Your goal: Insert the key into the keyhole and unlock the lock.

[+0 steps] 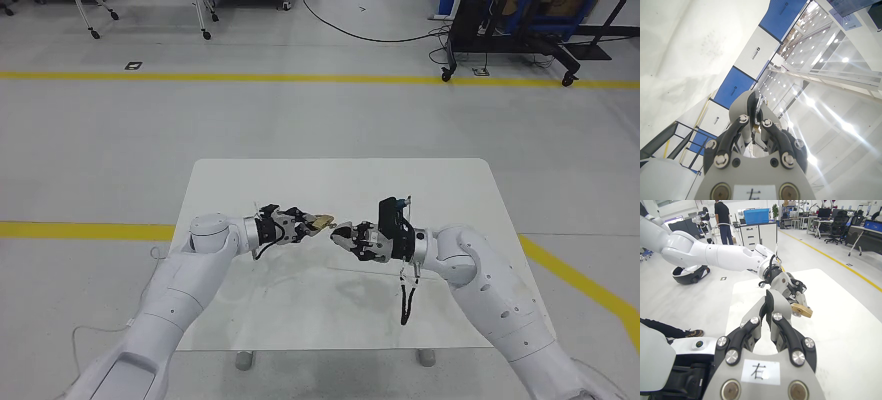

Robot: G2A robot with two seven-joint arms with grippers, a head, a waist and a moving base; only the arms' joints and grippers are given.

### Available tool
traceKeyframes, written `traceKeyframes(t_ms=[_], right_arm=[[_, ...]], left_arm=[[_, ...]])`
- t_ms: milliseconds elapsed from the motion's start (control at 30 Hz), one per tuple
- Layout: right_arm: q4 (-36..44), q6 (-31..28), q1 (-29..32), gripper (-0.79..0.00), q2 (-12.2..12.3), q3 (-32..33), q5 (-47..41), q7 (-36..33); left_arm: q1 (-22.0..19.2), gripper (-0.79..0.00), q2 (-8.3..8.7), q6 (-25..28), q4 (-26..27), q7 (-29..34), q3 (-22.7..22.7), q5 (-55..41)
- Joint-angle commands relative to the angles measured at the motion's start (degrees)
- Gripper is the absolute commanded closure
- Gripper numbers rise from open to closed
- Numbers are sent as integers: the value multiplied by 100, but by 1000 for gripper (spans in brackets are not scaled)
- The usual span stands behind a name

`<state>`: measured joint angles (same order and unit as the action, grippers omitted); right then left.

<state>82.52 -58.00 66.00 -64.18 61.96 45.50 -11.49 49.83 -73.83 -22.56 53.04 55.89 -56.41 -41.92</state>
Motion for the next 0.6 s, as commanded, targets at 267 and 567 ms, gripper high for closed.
traceKeyframes(t_ms=[267, 567], right_arm=[[-544, 0, -212, 0, 36, -320, -771, 295], [-967, 0, -357, 0, 31, -498, -1055, 398]], left_arm=[[12, 0, 11, 76, 27, 258, 2, 8], [33, 0, 19, 130, 74, 395, 17, 45]])
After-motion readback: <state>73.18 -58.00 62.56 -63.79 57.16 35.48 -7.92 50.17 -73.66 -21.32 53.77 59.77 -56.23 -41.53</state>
